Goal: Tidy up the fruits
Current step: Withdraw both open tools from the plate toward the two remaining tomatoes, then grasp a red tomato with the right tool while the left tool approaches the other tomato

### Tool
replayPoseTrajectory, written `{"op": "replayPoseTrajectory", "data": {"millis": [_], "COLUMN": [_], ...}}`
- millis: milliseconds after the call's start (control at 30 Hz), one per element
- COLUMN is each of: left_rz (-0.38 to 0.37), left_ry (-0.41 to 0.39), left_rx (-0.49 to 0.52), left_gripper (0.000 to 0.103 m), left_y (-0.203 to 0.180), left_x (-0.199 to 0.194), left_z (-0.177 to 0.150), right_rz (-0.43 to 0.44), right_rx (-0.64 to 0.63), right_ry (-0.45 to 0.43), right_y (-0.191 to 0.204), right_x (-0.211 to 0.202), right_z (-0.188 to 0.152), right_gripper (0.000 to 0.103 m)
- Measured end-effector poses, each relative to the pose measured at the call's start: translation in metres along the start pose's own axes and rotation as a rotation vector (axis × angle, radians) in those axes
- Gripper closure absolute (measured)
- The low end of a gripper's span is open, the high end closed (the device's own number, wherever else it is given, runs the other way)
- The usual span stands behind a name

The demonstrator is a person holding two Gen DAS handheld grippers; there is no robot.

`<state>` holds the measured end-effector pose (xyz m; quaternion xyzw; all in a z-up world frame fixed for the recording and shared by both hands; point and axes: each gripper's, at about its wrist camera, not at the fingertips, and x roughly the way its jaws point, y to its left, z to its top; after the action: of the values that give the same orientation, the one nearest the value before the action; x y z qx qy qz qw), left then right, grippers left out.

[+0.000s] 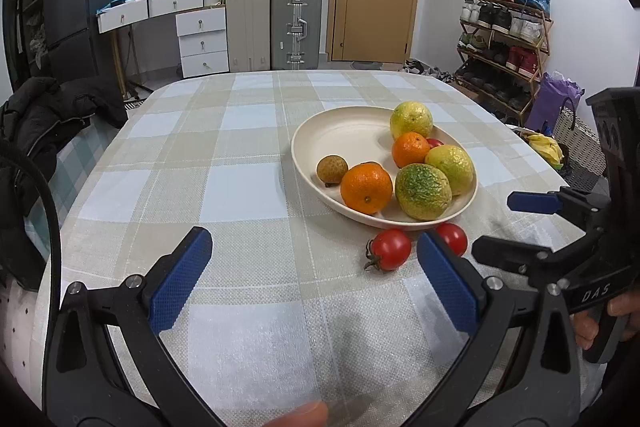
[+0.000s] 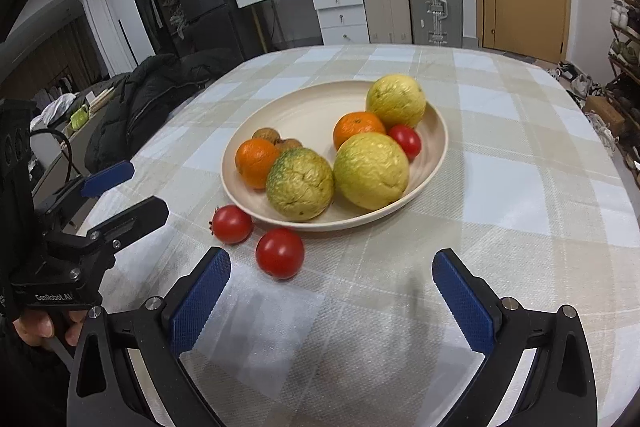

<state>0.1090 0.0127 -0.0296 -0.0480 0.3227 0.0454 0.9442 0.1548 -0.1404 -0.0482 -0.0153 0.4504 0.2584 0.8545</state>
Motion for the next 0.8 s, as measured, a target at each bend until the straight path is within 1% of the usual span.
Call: {"op": "replayPoseTrajectory", "data": {"millis": [133,267,300,333,400,467,633,700,800], "left_rz": [-0.001,-0.002,-0.004,-0.005,-0.003,-0.002,-0.006,-0.006,-0.008], "left_ry": [0.009,0.018,0.021,0.022,0.022,0.023,0.026,0.027,0.029], "left_rx": [-0.014,-0.023,-0.026,-0.027,-0.028,-0.028,-0.027,-0.027,-0.027], "left_gripper": [0.001,0.001,0.001,0.001,0.001,0.001,0.001,0.001,0.001], "left_y": [0.003,0.006,0.006,0.006,0.007,0.007,0.007,0.007,0.007], "left_x": [0.001,0.002,0.002,0.002,0.002,0.003,0.004,0.004,0.004], "left_z": [0.0,-0.001,-0.001,-0.001,-0.001,-0.001,-0.001,-0.001,-0.001], "right_rz": [-0.006,-0.017,-0.002,0.013,0.039,0.072,0.101,0.114,0.102], "right_rx": [-0.02,-0.06,-0.063,-0.062,-0.061,-0.063,-0.066,-0.066,-0.083], "right_ry": [0.046,0.052,0.057,0.061,0.072,0.074,0.077,0.078,0.075], "right_y": [0.008,0.017,0.019,0.02,0.022,0.024,0.028,0.029,0.032], "right_x": [0.01,0.015,0.017,0.017,0.02,0.02,0.021,0.021,0.022], "right_z": [-0.002,-0.003,-0.003,-0.004,-0.004,-0.004,-0.005,-0.004,-0.004], "right_gripper": [0.0,0.003,0.009,0.018,0.028,0.033,0.048,0.05,0.057]}}
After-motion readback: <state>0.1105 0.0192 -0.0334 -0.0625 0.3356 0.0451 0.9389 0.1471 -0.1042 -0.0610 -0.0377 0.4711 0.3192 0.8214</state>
